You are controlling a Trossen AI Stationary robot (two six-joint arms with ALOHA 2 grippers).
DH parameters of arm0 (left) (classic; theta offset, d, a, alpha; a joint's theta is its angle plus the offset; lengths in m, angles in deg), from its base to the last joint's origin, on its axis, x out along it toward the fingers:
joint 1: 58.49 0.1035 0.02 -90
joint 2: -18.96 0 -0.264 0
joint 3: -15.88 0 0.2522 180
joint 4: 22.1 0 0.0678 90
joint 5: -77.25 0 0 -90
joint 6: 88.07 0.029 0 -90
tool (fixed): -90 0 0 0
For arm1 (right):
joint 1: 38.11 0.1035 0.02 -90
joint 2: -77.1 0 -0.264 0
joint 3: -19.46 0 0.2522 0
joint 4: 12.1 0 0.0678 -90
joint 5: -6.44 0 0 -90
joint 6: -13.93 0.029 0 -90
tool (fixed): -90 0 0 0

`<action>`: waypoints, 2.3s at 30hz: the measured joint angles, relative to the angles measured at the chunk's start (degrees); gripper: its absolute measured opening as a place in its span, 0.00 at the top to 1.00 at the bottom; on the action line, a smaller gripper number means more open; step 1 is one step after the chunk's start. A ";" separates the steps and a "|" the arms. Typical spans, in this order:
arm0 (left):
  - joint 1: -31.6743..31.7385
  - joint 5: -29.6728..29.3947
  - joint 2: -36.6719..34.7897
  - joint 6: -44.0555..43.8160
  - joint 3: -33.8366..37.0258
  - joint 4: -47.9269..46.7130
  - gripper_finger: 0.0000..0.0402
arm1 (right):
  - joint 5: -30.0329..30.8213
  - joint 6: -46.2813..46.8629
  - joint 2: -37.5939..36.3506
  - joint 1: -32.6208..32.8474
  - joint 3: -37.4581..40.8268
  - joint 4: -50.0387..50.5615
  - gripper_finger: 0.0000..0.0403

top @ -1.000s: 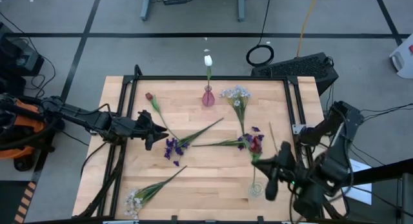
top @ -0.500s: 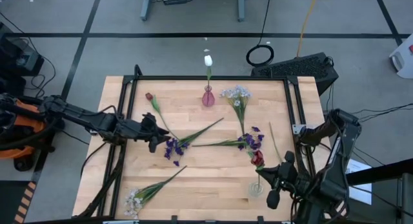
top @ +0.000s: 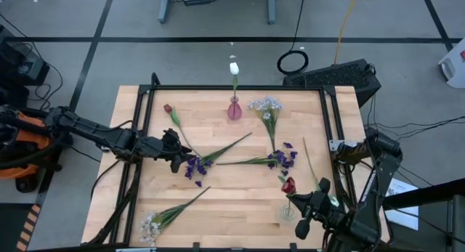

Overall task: Sort flowers into vase by color
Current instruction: Put the right red tulip into the transparent vase, then put the red tulip into the transparent vase

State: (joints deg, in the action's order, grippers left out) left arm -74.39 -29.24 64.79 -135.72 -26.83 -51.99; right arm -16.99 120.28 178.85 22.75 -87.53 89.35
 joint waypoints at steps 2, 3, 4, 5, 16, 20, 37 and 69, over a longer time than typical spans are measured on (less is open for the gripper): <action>0.00 0.00 -0.02 0.00 0.00 1.17 0.56 | -0.17 2.23 1.45 0.01 0.00 0.94 1.00; 0.00 0.00 -0.02 0.01 0.00 1.50 0.56 | -0.25 3.52 2.22 0.06 0.00 1.40 1.00; 0.00 0.00 -0.02 0.02 0.00 1.67 0.56 | -0.29 4.81 2.91 0.26 0.00 2.00 1.00; 0.00 0.00 0.00 0.08 0.00 1.91 0.56 | -0.36 6.07 3.51 0.40 0.01 2.35 1.00; 0.00 0.02 0.00 -0.06 0.00 3.95 0.56 | -2.76 11.70 4.44 1.51 6.24 -2.83 1.00; 0.00 0.01 0.00 -0.02 0.00 5.35 0.56 | -5.49 11.45 4.44 1.51 7.91 -4.93 1.00; 0.00 -0.07 0.00 0.07 0.00 5.17 0.56 | -14.67 11.20 4.42 1.10 8.31 -4.98 0.83; 0.00 -3.73 0.00 -3.59 0.00 4.85 0.56 | -24.29 4.08 -15.42 3.44 5.99 -1.97 0.68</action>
State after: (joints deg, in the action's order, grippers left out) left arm -74.39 -32.97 64.79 -139.32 -26.83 -47.15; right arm -41.28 124.36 163.43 26.19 -81.54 87.38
